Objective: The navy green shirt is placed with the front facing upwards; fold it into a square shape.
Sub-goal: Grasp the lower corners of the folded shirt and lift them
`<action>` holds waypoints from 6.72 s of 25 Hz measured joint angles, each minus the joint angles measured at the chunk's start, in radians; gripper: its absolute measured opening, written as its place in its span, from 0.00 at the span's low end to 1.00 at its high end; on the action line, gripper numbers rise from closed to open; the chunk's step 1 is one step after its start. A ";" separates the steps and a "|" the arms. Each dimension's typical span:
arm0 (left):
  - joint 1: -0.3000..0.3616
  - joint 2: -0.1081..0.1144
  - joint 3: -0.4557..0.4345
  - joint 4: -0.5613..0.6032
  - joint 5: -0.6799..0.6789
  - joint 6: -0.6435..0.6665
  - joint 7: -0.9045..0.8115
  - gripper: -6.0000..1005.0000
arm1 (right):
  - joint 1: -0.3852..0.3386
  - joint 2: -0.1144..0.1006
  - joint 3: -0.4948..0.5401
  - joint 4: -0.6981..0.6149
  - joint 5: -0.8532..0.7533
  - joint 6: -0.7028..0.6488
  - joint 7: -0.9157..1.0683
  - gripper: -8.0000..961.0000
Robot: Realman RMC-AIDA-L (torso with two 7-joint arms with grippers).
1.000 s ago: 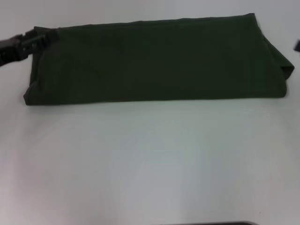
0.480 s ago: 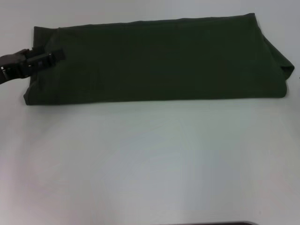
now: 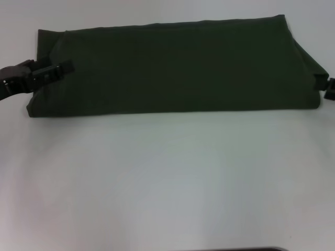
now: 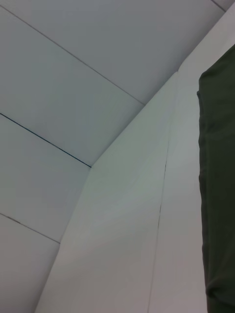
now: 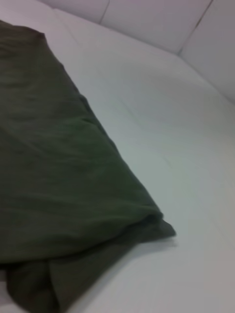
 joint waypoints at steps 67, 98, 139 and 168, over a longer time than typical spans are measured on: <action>0.018 0.026 -0.010 0.033 0.240 -0.118 -0.075 0.86 | 0.024 0.021 -0.063 0.043 0.007 0.147 0.017 0.02; -0.011 0.031 0.031 0.013 0.294 -0.172 -0.108 0.83 | 0.027 0.021 -0.051 0.042 0.011 0.143 0.017 0.02; -0.035 0.031 0.064 0.017 0.344 -0.207 -0.155 0.32 | 0.021 0.023 -0.037 0.042 0.010 0.133 0.008 0.02; 0.032 0.058 -0.025 0.106 0.359 0.038 -0.094 0.04 | -0.093 0.021 0.038 0.041 0.009 -0.102 -0.232 0.04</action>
